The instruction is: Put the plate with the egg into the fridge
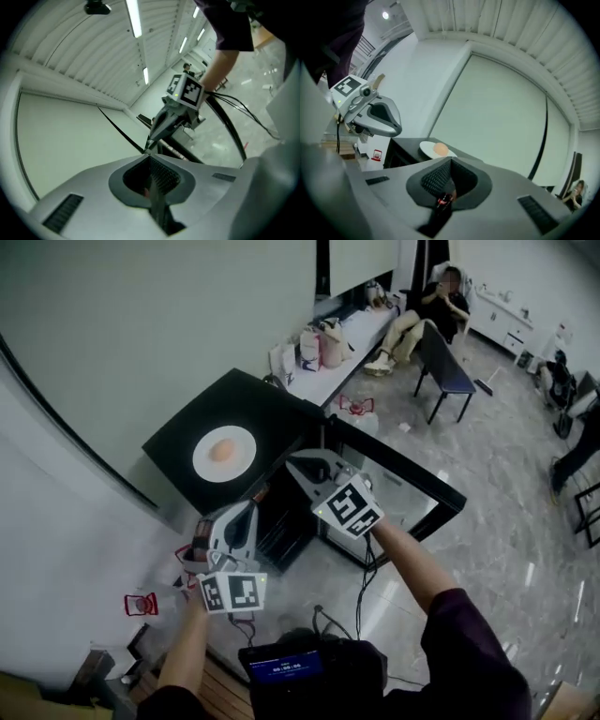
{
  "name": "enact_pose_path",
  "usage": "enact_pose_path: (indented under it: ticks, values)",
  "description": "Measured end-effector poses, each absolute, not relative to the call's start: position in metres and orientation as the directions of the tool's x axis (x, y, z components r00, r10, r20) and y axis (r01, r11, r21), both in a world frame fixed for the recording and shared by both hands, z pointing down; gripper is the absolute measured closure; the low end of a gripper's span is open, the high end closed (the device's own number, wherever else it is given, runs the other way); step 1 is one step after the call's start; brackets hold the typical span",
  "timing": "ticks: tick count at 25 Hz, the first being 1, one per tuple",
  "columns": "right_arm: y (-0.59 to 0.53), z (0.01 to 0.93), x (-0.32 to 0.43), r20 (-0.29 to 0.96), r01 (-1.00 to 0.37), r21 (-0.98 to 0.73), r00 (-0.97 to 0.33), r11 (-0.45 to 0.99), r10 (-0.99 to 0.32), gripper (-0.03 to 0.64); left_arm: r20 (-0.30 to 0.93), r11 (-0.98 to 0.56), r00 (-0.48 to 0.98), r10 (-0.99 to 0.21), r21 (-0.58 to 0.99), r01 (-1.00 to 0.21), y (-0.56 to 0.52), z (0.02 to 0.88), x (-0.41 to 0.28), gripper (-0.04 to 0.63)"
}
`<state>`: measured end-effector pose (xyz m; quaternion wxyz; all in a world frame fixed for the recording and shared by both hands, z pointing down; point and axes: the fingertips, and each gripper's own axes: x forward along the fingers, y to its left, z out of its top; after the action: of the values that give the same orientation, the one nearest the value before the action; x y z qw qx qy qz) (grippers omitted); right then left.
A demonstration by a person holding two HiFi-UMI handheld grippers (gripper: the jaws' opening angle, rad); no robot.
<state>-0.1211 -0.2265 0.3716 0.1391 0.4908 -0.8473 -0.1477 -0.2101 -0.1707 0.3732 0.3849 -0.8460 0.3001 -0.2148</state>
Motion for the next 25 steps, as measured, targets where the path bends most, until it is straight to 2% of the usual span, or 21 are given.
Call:
enact_pose_path:
  ticks: [5, 12, 16, 20, 25]
  values:
    - [-0.326, 0.348, -0.169, 0.184, -0.639, 0.532, -0.554, 0.556, -0.812, 0.609, 0.136, -0.356, 0.597, -0.791, -0.896, -0.267, -0.200, 0.374, -0.246, 0.584]
    - [-0.424, 0.393, -0.204, 0.469, -0.353, 0.602, -0.570, 0.716, -0.675, 0.611, 0.186, -0.291, 0.447, -0.875, -0.940, -0.180, -0.212, 0.395, -0.241, 0.581]
    - [-0.457, 0.416, -0.226, 0.597, -0.136, 0.609, -0.570, 0.781, -0.565, 0.611, 0.222, -0.274, 0.308, -0.925, -0.952, -0.137, -0.226, 0.404, -0.229, 0.524]
    - [-0.464, 0.433, -0.236, 0.662, 0.003, 0.592, -0.573, 0.806, -0.484, 0.611, 0.230, -0.252, 0.195, -0.953, -0.963, -0.098, -0.241, 0.407, -0.220, 0.508]
    - [-0.449, 0.435, -0.251, 0.665, 0.086, 0.568, -0.635, 0.819, -0.394, 0.611, 0.258, -0.264, 0.079, -0.963, -0.960, -0.088, -0.248, 0.418, -0.225, 0.508]
